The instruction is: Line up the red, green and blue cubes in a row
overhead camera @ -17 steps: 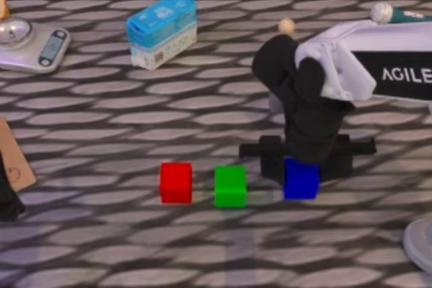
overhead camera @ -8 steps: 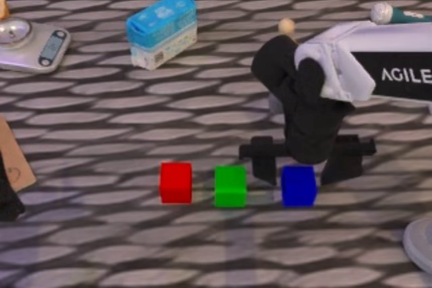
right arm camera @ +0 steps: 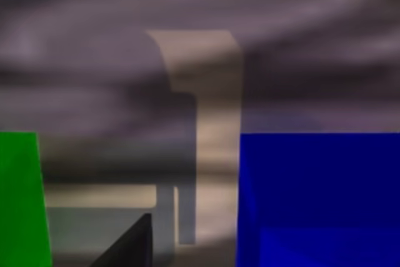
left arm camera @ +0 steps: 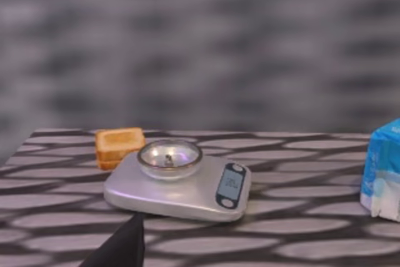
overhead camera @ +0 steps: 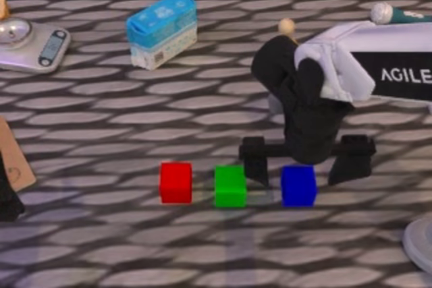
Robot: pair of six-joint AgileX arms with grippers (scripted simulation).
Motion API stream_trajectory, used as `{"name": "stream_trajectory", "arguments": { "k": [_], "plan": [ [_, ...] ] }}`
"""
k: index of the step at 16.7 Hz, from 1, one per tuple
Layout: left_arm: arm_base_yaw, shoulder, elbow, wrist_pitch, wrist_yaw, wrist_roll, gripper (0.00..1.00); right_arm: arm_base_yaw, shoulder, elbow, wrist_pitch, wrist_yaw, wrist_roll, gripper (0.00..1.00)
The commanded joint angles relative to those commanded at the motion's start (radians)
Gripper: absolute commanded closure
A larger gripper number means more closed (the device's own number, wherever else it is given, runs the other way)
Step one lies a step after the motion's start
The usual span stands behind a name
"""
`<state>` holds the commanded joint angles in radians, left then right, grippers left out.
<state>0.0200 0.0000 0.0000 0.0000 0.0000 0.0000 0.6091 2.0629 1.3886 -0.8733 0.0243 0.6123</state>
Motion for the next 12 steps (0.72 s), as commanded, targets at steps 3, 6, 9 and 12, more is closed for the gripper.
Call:
{"name": "stream_trajectory", "arguments": {
  "k": [3,6,9,12],
  "plan": [
    [0.0,0.0,0.0,0.0,0.0,0.0,0.0,0.0,-0.005,0.014,-0.017,0.0,0.0,0.0],
    [0.0,0.0,0.0,0.0,0.0,0.0,0.0,0.009,-0.033,0.071,-0.107,0.0,-0.002,0.0],
    [0.0,0.0,0.0,0.0,0.0,0.0,0.0,0.011,-0.07,0.137,-0.214,0.0,0.001,0.0],
    [0.0,0.0,0.0,0.0,0.0,0.0,0.0,0.011,-0.088,0.162,-0.249,-0.001,0.001,0.0]
  ]
}}
